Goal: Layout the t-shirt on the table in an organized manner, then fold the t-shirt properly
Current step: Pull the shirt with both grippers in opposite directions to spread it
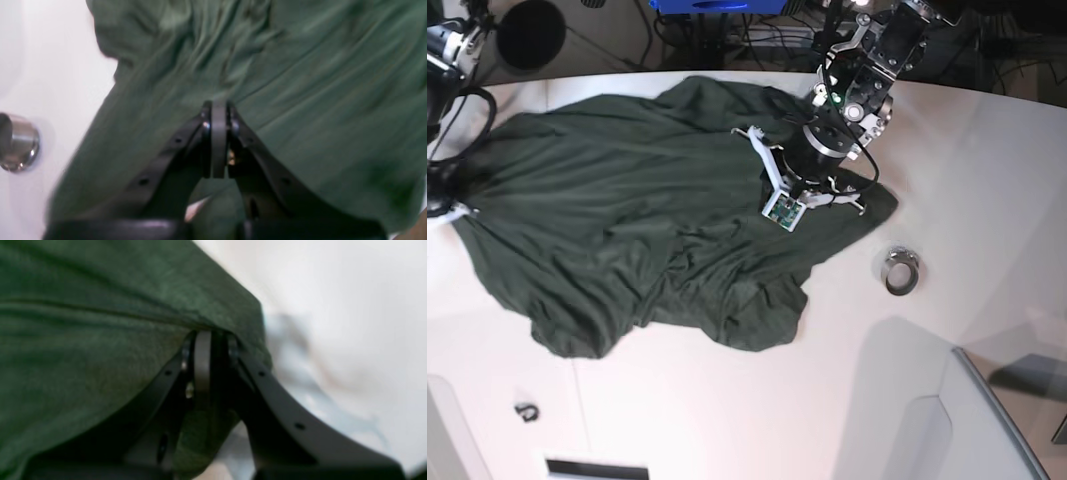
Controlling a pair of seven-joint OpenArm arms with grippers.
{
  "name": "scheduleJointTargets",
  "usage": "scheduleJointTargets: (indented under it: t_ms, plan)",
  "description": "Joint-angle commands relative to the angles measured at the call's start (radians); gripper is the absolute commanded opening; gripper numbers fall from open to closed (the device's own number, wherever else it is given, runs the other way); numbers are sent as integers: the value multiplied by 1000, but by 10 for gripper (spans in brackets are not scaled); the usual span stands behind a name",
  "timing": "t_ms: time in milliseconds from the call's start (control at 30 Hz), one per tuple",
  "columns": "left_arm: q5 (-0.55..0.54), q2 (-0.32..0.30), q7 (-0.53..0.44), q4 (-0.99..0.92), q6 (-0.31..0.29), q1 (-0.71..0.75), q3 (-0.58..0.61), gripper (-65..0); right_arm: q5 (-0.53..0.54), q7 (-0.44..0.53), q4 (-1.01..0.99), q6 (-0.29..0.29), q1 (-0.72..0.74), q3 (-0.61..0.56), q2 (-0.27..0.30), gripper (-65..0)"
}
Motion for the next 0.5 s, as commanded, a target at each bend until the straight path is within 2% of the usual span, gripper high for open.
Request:
scheduleJointTargets:
  t_ms: [0, 100, 167, 367, 467]
  plan:
    - [4, -3, -24, 16, 7, -7, -6, -650, -8, -4, 7, -8, 9, 5, 23, -587]
    - [4, -8, -22, 17, 7, -1, -7, -650, -7, -7, 40, -28, 7, 6, 38, -587]
    - [4, -8, -22, 13, 7, 4, -37, -650, -5, -18, 124, -27, -25, 6, 26, -587]
    - [4, -3, -27, -49, 7, 11, -96, -650, 7, -44, 567, -24, -188, -3, -129, -584]
    - [-4, -8, -27, -52, 7, 27, -99, -650, 9, -76, 730, -8, -243, 8, -187, -581]
